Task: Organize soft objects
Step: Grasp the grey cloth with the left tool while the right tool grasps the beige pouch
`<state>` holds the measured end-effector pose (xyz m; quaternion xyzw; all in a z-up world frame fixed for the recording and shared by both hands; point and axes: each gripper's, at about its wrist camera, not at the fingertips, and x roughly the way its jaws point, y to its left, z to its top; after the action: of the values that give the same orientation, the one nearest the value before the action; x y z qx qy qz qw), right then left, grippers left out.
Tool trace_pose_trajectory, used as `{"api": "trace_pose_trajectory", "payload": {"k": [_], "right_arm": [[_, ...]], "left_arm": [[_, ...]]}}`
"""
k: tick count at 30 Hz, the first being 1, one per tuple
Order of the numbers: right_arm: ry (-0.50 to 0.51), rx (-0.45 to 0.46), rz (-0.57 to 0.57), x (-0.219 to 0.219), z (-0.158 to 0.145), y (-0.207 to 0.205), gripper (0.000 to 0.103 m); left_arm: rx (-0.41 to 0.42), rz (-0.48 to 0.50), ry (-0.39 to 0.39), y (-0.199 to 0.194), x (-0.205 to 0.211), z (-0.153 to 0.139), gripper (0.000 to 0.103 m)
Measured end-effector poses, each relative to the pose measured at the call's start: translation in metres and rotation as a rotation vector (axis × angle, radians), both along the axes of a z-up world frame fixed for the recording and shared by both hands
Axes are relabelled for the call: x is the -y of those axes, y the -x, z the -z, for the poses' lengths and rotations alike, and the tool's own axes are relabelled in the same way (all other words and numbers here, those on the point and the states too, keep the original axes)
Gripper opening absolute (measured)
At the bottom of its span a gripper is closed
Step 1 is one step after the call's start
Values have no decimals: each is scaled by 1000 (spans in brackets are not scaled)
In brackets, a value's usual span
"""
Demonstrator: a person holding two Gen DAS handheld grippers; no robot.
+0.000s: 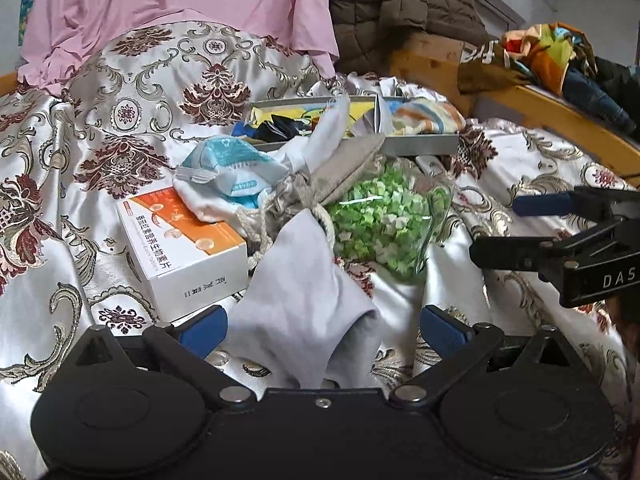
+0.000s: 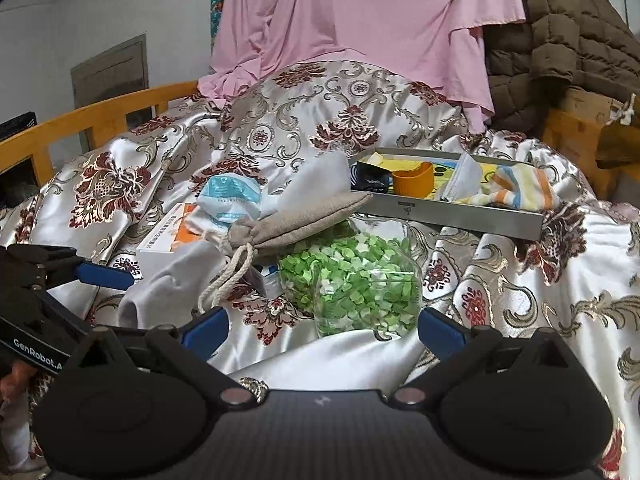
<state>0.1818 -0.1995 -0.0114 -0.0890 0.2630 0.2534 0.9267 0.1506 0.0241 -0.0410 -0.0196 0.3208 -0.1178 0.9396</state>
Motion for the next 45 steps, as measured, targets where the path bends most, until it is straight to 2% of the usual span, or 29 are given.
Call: {"api": "trace_pose_trajectory", "payload": {"k": [7, 17, 19, 24, 25, 27, 33, 38, 45], "right_arm": [[-27, 1, -3, -1, 5, -11, 103], [-65, 11, 13, -4, 11, -26, 103], [-70, 19, 9, -5, 11, -28, 103], [-71, 34, 6, -9, 14, -33, 103], [-73, 38, 5, -9, 15, -34, 103], [-77, 47, 6, -10, 15, -34, 103], [-89, 58, 13, -10, 16, -38, 103], [-96, 64, 21, -11, 17, -40, 103], [-101, 74, 23, -12, 16, -47, 103]], "left_arm": [[-8, 18, -23, -6, 2, 2, 101], [-39, 27, -13, -13, -2, 5, 87], [-40, 32, -11, -14, -2, 5, 81], [-67, 52, 0, -19, -4, 6, 54], [-71, 54, 3, -20, -4, 7, 51], [-80, 56, 12, -22, -6, 7, 38], [-67, 45, 56, -24, -14, 0, 18], [-38, 11, 121, -22, -24, -11, 15], [-5, 3, 140, -23, -27, -21, 13]]}}
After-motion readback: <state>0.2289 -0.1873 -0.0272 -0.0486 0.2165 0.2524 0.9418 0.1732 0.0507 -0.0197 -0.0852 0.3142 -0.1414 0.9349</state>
